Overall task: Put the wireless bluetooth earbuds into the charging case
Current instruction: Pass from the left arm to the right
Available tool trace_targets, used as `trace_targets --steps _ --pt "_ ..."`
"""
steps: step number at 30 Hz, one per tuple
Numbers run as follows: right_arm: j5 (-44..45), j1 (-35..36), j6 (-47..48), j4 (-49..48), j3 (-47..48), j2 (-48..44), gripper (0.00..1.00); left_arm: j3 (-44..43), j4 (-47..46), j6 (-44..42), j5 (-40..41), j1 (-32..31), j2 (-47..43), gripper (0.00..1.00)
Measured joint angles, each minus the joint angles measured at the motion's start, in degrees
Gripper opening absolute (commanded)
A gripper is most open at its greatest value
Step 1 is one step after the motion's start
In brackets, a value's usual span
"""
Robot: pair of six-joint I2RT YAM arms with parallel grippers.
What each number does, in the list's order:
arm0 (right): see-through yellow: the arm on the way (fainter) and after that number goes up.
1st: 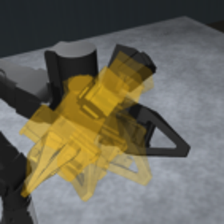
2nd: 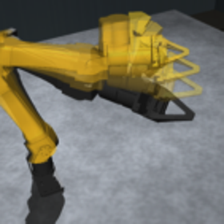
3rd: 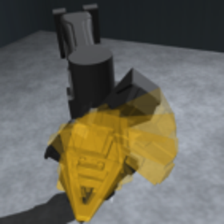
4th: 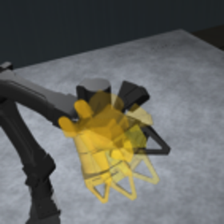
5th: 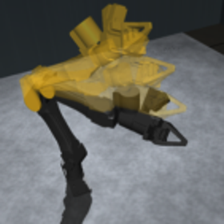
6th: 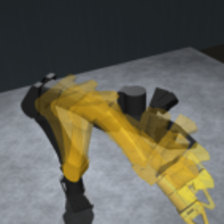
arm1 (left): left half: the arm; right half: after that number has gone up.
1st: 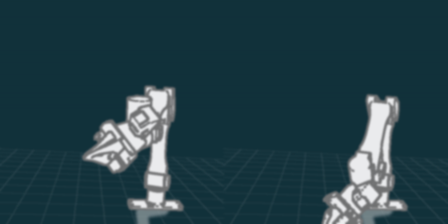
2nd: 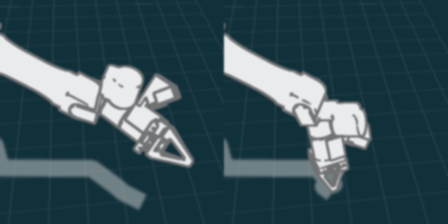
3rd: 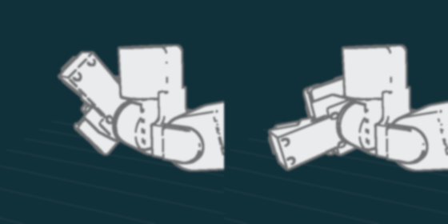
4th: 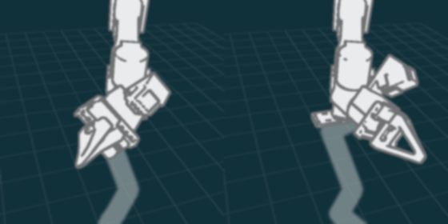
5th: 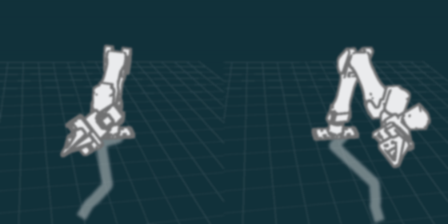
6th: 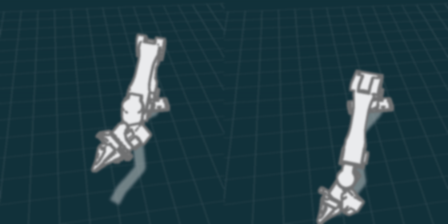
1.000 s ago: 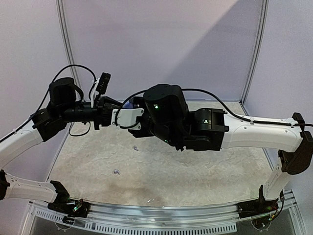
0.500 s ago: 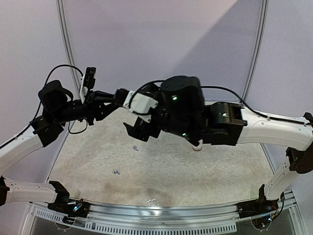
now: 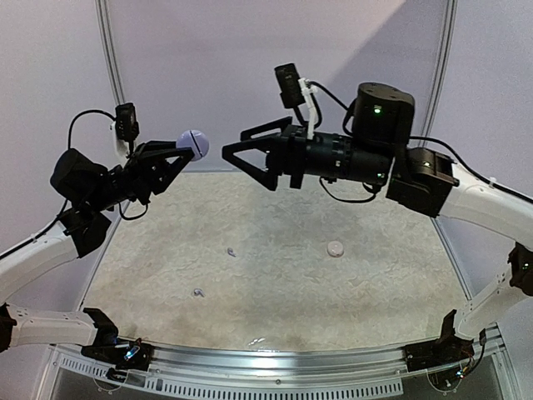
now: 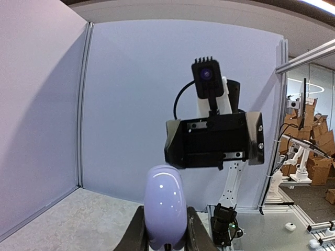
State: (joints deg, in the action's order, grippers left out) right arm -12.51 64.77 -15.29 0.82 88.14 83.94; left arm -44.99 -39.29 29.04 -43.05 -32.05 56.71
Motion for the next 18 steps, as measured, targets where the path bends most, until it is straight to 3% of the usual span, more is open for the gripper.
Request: trace_targets --steps 7,14,18 --pt "-6.0 0.1 -7.4 -1.4 5.1 9.3 0.68 0.0 -2.8 1.3 0.0 -0.4 0.0 0.00" --pt "-9.2 0.0 -11.4 -5.4 6.9 11.7 0.60 0.0 -3.1 2.0 0.0 -0.6 0.0 0.00" --pt "-9.3 0.0 -12.6 -7.2 7.2 12.5 0.48 0.0 -3.7 2.4 0.0 -0.7 -0.2 0.00"
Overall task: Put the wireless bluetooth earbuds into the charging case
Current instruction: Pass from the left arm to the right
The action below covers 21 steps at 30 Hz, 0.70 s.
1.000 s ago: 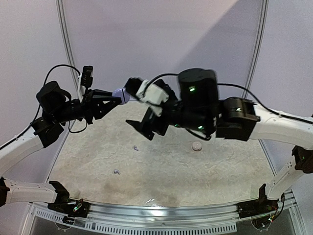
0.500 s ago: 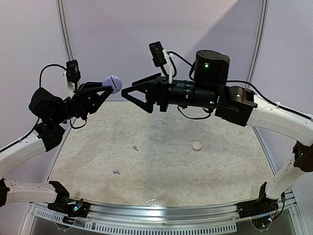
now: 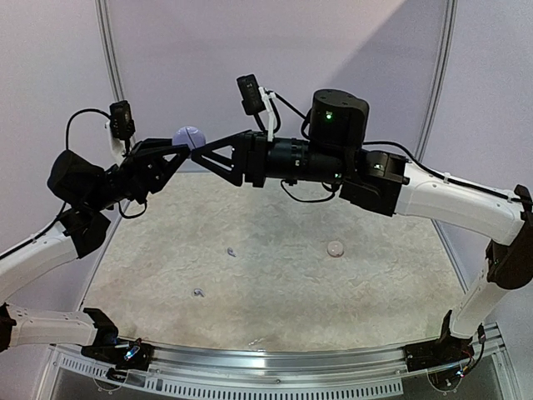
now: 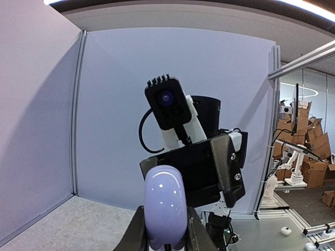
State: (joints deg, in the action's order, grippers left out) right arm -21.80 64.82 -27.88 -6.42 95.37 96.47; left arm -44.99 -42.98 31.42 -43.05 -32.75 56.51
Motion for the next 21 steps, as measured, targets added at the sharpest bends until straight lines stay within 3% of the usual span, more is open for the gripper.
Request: trace_targets --steps 4,13,21 --pt "0.2 -0.1 -0.2 -0.7 0.9 1.7 0.51 0.0 0.1 0.3 -0.1 -0.1 0.0 0.00" --pt "-0.7 -0.5 -0.4 -3.7 1.1 2.8 0.46 0.0 0.4 0.6 -0.2 -0.2 0.0 0.00" --pt "-1.4 -1.1 -0.5 -5.1 1.1 3.1 0.30 0.0 0.2 0.6 -0.5 -0.4 0.0 0.00"
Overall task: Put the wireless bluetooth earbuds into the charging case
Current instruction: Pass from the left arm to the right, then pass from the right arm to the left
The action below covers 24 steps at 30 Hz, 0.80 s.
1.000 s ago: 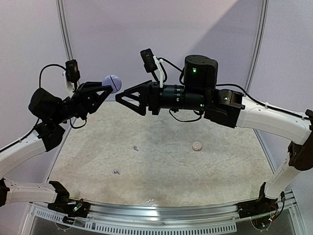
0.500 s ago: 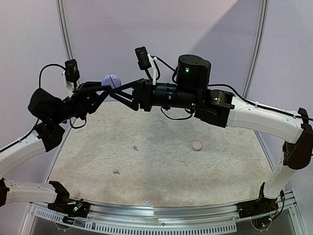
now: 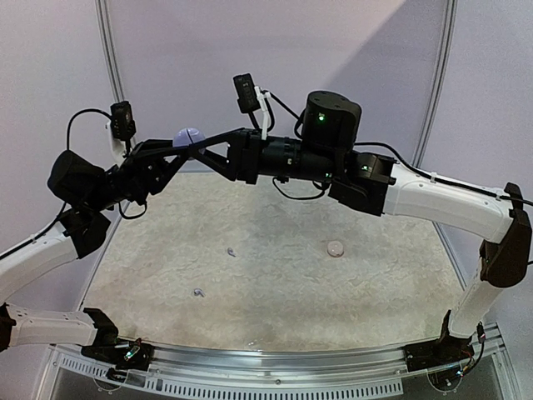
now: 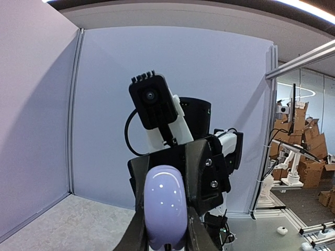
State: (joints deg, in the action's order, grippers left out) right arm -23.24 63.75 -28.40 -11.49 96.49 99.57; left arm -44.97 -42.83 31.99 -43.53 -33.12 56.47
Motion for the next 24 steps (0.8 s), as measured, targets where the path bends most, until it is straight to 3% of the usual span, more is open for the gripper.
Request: trace_targets --steps 8,10,11,15,17,20,24 --pt "-1.8 -0.5 1.0 -1.2 0.0 0.2 0.03 0.0 0.2 2.3 0.0 -0.2 -0.5 0.00" --pt "-1.9 -0.5 1.2 -1.2 -0.1 0.2 0.00 0.0 0.3 2.5 0.0 -0.2 -0.5 0.00" --pt "-1.9 -0.5 1.3 -1.2 -0.1 0.2 0.00 0.0 0.4 2.6 0.0 -0.2 -0.6 0.05" --pt "-1.9 -0.5 1.7 -0.7 -0.1 0.2 0.00 0.0 1.1 2.3 0.3 -0.2 -0.6 0.72" --pt "-1.7 -0.5 1.7 0.4 -0.1 0.2 0.00 0.0 2.4 1.1 0.6 -0.2 -0.6 0.89" --pt "-0.7 -0.5 3.3 4.4 -0.1 0.0 0.00 0.0 6.3 -1.8 0.2 0.0 -0.9 0.95" --pt "2.4 -0.4 8.3 16.0 0.6 -1.2 0.00 -0.7 17.5 -12.5 -4.0 0.7 -2.2 0.90"
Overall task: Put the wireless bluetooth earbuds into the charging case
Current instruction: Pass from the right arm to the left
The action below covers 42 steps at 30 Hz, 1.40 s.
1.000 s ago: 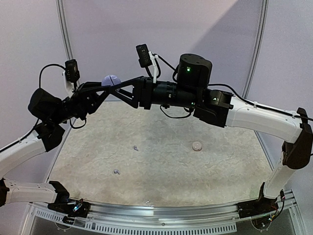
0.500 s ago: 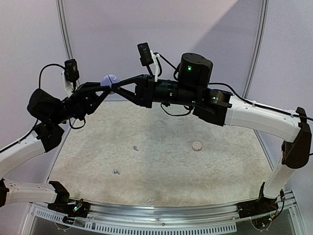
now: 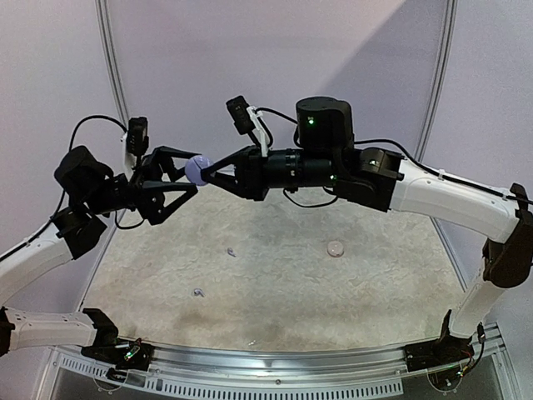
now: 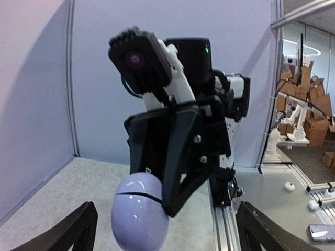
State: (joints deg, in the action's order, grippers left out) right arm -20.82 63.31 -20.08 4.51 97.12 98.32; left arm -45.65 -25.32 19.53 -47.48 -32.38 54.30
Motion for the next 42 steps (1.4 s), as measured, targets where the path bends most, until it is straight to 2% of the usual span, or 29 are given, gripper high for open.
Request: trace_targets --steps 5,8,10,14,19,25,27,30,33,37,42 --pt "4.8 0.7 8.3 17.8 6.2 -0.5 0.00 -5.3 22.1 -20.1 -5.3 0.1 0.5 0.71" --pt "7.5 2.6 14.6 27.3 12.6 -0.4 0.00 -7.5 30.0 -28.2 -7.0 0.1 1.2 0.57" --pt "8.3 4.3 18.0 31.0 16.1 -0.2 0.00 -8.1 33.0 -31.6 -8.4 0.1 1.5 0.55" --pt "9.2 6.4 22.1 35.7 19.7 1.0 0.00 -8.1 35.1 -33.7 -10.6 0.0 2.4 0.49" --pt "11.8 7.2 25.1 39.3 20.6 3.7 0.00 -8.1 35.2 -32.5 -12.7 -0.9 3.0 0.47" --pt "14.2 7.9 27.0 42.1 21.6 6.3 0.00 -8.3 35.8 -30.6 -14.0 -1.9 3.1 0.28" --pt "14.5 8.2 27.3 42.5 21.9 6.4 0.00 -8.4 35.8 -30.6 -14.2 -1.9 3.1 0.28" --pt "14.9 8.6 27.8 42.8 22.6 6.4 0.00 -8.4 35.8 -30.5 -14.8 -2.0 3.1 0.36" --pt "15.4 8.6 27.9 42.8 22.7 6.4 0.00 -8.4 36.6 -30.7 -14.9 -2.1 3.1 0.39" --pt "15.8 8.6 27.9 42.8 22.7 6.4 0.00 -8.4 36.9 -30.9 -14.7 -2.1 3.1 0.35" --pt "15.8 8.6 27.9 42.8 22.7 6.4 0.00 -8.4 37.0 -31.3 -14.6 -2.1 3.1 0.35"
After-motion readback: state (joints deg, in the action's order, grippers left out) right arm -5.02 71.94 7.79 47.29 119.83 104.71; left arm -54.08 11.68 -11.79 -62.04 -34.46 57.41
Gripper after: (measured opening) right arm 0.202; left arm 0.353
